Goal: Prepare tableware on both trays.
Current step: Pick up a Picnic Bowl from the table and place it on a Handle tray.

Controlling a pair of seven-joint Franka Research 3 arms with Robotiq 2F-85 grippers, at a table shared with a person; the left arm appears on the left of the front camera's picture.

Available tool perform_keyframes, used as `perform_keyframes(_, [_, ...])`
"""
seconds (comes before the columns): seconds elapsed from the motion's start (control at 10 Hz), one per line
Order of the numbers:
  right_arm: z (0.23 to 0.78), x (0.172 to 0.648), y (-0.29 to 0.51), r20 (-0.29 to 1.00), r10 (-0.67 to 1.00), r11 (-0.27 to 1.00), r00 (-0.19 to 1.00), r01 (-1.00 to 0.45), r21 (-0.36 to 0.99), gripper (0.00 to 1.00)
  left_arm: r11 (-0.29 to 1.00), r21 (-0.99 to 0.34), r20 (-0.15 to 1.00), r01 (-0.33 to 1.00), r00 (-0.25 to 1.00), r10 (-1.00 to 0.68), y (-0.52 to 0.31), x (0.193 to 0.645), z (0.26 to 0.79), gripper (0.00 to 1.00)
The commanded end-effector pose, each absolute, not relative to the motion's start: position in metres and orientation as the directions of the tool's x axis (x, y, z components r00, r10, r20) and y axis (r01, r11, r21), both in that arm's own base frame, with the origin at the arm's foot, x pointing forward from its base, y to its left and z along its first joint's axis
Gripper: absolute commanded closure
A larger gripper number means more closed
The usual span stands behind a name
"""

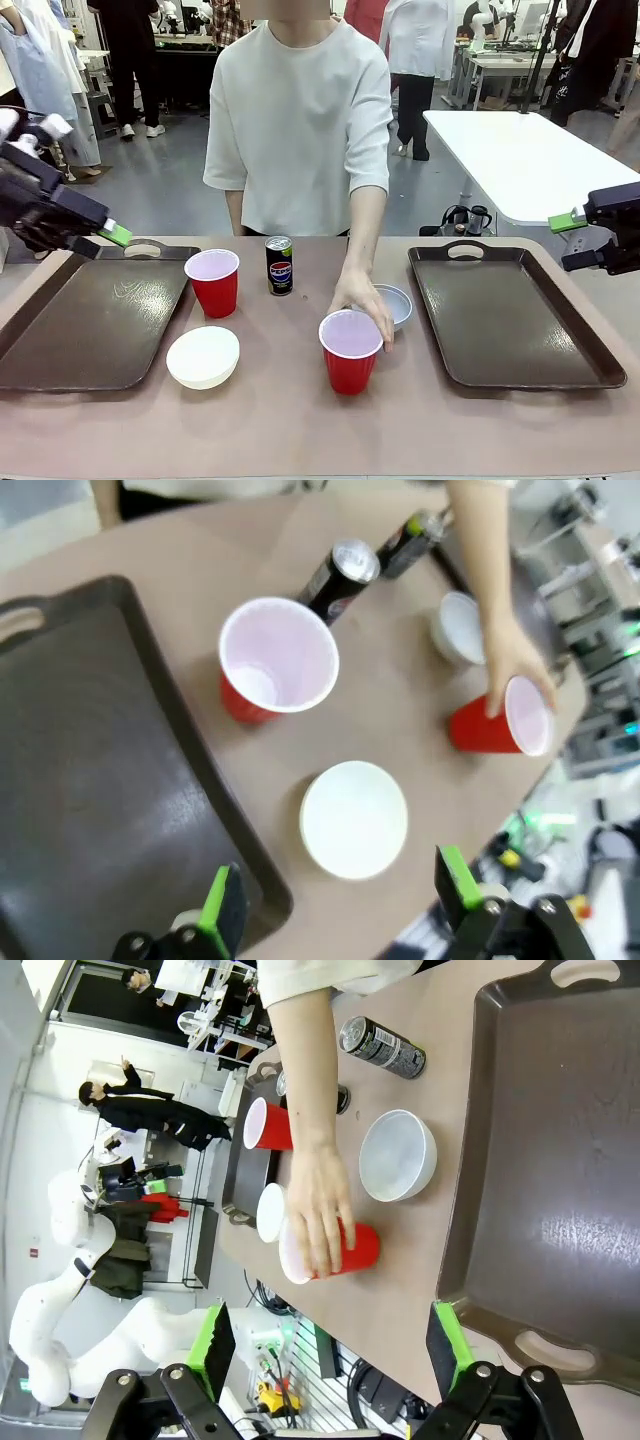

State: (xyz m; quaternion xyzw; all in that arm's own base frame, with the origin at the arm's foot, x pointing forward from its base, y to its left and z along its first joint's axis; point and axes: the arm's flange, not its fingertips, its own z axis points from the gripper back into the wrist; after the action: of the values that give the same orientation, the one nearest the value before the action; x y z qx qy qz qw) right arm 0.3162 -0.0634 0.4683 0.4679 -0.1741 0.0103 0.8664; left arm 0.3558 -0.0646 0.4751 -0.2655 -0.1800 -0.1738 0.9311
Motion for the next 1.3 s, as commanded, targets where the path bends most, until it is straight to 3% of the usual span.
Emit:
perform_keyframes(0.0, [0.467,0.320,-0.064,0.322,-0.154,0.539,0.934,-0.194,0.820,0.00,0.871,-0.268,0.316,0.411,0.892,-0.323,-0.096,0.347,0.434,0.00])
perform_keyframes(0.2, [0.467,0.320,-0.064,0.322,-0.154,0.539,0.934,-0.194,0.820,0.00,0.867,-0.146,0.197,0.476,0.873,-0.447,-0.138,0.333,0.400,0.00])
perform_keyframes(0.3, [0.467,0.320,-0.064,0.322,-0.154,0.539,0.934,-0.194,0.820,0.00,0.860,-0.110,0.197,0.499,0.859,-0.473,-0.148,0.327,0.391,0.00])
perform_keyframes(0.4, [0.467,0.320,-0.064,0.322,-0.154,0.539,0.934,-0.194,0.820,0.00,0.876,-0.179,0.187,0.448,0.890,-0.417,-0.142,0.322,0.397,0.00])
perform_keyframes(0.5, [0.467,0.320,-0.064,0.322,-0.154,0.539,0.934,-0.194,0.820,0.00,0.850,-0.183,0.209,0.494,0.864,-0.457,-0.154,0.352,0.406,0.00])
perform_keyframes(0.8, [0.467,0.320,-0.064,0.322,-0.154,0.539,0.934,-0.194,0.820,0.00,0.854,-0.173,0.191,0.491,0.867,-0.460,-0.162,0.349,0.402,0.00])
perform_keyframes(1.0, [0.467,0.320,-0.064,0.322,-0.154,0.539,0.934,-0.194,0.820,0.00,0.832,-0.043,0.174,0.553,0.824,-0.539,-0.183,0.350,0.385,0.00])
perform_keyframes(1.2, [0.467,0.320,-0.064,0.322,-0.154,0.539,0.934,-0.194,0.820,0.00,0.823,-0.006,0.166,0.568,0.812,-0.559,-0.188,0.355,0.364,0.00])
